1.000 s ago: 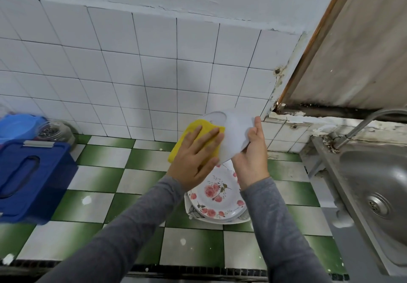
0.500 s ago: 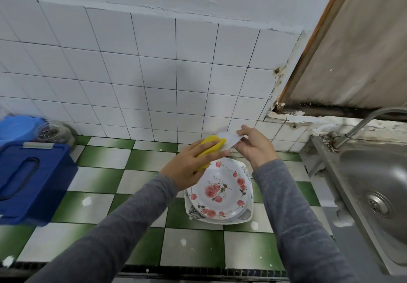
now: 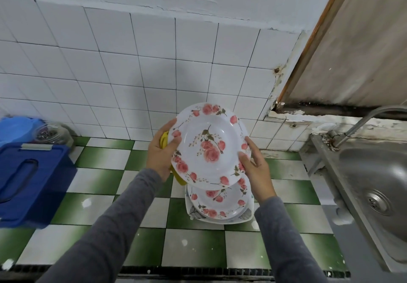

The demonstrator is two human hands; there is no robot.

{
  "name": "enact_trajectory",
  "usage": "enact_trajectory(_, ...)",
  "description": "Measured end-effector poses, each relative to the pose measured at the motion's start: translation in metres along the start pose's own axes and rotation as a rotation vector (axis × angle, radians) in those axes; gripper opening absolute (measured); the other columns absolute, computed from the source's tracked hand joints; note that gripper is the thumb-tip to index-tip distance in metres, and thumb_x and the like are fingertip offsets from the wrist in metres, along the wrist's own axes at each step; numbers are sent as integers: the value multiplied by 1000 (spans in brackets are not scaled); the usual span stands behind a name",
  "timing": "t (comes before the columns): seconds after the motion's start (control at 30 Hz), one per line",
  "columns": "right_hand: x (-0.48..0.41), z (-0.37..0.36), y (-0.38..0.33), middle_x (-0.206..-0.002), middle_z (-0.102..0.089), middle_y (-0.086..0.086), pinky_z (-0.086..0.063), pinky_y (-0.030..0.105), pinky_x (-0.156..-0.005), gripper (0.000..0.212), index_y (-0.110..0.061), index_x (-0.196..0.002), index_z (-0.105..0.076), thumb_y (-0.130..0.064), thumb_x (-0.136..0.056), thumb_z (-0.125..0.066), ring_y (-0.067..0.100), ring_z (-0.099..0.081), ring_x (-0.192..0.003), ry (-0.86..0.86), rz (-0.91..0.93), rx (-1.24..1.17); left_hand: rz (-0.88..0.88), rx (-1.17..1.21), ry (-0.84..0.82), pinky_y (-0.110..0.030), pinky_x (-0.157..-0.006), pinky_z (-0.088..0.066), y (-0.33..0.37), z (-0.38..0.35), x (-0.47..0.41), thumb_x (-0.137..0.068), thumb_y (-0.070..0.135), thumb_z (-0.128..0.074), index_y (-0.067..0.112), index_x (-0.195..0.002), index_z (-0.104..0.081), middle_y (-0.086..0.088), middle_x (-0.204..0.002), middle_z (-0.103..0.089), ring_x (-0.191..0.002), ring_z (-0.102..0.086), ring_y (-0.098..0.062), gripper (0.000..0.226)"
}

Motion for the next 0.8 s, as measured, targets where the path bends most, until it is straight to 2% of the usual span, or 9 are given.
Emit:
enact_trajectory(0.13, 3, -4, -1, -129, -68, 2, -60, 48, -87, 49, -31, -142, -53, -7, -99, -56, 30, -67, -115, -35, 20, -223, 83, 69, -17, -46, -70, -63, -11, 3, 1, -95, 5, -61, 31, -126, -62, -5, -119, -70, -92, -73, -32, 41)
enact_trajectory(0.2, 5, -6, 1, -131, -67, 4, -60, 48, -85, 51, -31, -142, -52, -3, -100, -53, 32, -66, -117, -40, -25, -331, 108, 75, -29, -46, -69, -63, -16, 2, 1, -95, 6, -61, 31, -130, -60, -6, -119, -70, -94, -72, -34, 44)
enact_trajectory(0.37, 16, -1, 0, -130, -66, 12, -63, 44, -76, 47, -29, -138, -55, -1, -101, -50, 36, -67, -114, -22, -69, -344, 167, 62, -68, -48, -72, -62, -23, -8, 4, -94, 8, -62, 32, -128, -61, -6, -119, -70, -93, -73, -33, 41)
enact_trajectory(0.47, 26, 15, -6, -132, -65, 12, -63, 46, -74, 48, -27, -138, -55, 1, -100, -51, 36, -67, -113, 50, -54, -395, 216, 52, -137, -44, -69, -63, -27, -24, 3, -94, 9, -63, 33, -125, -61, -5, -117, -71, -89, -74, -30, 40)
enact_trajectory(0.57, 39, 44, -16, -134, -63, 12, -61, 52, -76, 50, -27, -140, -54, 3, -100, -49, 38, -65, -115, 161, -11, -411, 265, 48, -201, -50, -75, -62, -32, -49, 4, -87, 13, -70, 33, -125, -62, -8, -118, -71, -95, -72, -33, 44)
enact_trajectory(0.63, 53, 70, -25, -133, -63, 10, -62, 49, -75, 50, -27, -140, -53, 4, -101, -47, 35, -67, -113, 245, 34, -419, 260, 19, -226, -54, -82, -59, -37, -67, 5, -86, 13, -71, 35, -123, -63, -10, -122, -69, -102, -70, -34, 43)
enact_trajectory(0.73, 81, 116, -42, -132, -63, 3, -63, 40, -73, 49, -31, -137, -55, 3, -102, -44, 25, -71, -105, 363, 117, -399, 254, -30, -291, -57, -90, -55, -49, -99, 12, -91, 3, -66, 34, -126, -62, -10, -132, -61, -112, -64, -35, 47)
enact_trajectory(0.8, 103, 151, -52, -134, -62, 1, -62, 41, -78, 49, -29, -139, -53, 2, -103, -43, 24, -70, -108, 440, 172, -406, 251, -70, -350, -54, -93, -54, -59, -128, 22, -91, -2, -64, 32, -128, -61, -8, -131, -61, -112, -63, -31, 51)
Point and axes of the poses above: each hand's wrist, its own x-axis away from the middle knuckle, its own z-axis out of the back of the hand, y = z × x, the point moved 5 cm from there along -x, towards the middle knuckle
